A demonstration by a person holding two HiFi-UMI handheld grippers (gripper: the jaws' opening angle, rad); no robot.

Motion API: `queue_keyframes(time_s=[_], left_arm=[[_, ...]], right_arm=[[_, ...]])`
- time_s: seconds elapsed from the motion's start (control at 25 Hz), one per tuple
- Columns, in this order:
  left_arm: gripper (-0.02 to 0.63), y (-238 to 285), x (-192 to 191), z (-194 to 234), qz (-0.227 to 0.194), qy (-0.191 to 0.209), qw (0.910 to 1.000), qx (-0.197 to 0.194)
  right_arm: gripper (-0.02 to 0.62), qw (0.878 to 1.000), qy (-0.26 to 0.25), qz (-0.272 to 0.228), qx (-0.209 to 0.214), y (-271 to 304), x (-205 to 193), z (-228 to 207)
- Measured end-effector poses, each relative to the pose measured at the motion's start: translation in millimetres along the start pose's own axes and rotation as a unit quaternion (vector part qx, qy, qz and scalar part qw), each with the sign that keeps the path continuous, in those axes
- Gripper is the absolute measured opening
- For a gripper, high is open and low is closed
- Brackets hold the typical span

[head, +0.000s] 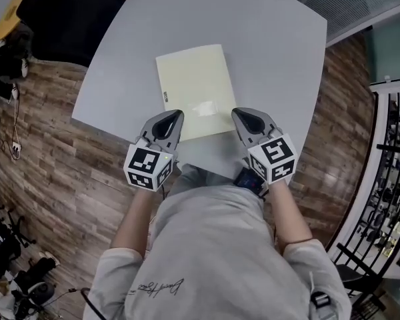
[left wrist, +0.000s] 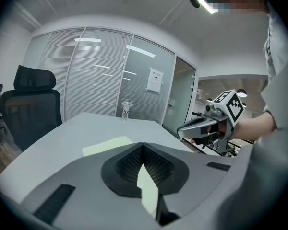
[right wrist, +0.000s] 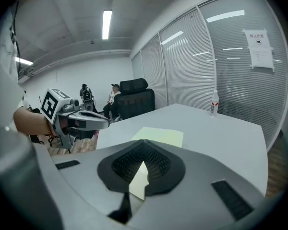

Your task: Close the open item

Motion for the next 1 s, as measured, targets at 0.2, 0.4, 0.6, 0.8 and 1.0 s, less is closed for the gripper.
queue_keyframes(time_s=[0.2,0.4,0.6,0.8,1.0], left_arm=[[0.009,-9.1,10.0,-12.0,-0.017,0.005,0.9998,-0.003],[0.009,-20.3,10.9,-17.1,-0.025,0.006,0.9997,-0.002],[0.009,-26.8,12.0,-19.5,-0.029,0.008,0.9995,0.004],[0.009,-23.1,16.4,-22.6,-0.035,0.008,0.9993,0.006],[0.009,-17.5,20.0,-25.1,-0.035,0.013,0.9993,0.002]], right_arm=[[0.014,1.0,0.005,-0.014,0.009,-6.8,4.9,4.3],[0.014,1.0,0.001,-0.021,0.02,-11.1,8.3,9.6],[0.013,0.999,0.01,-0.035,0.027,-17.5,10.3,10.9],[0.014,0.999,0.007,-0.039,0.027,-19.6,10.9,8.5],[0.014,0.999,0.009,-0.043,0.025,-21.8,10.8,4.4]])
Point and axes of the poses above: the fingertips, and each gripper's own axes: y forward along the fingers, z to its left, x out of its top, the point moved 6 cm from there along -y, backward along the fingers, and after that the axes turned 9 degrees about z, right-handed, at the moved point
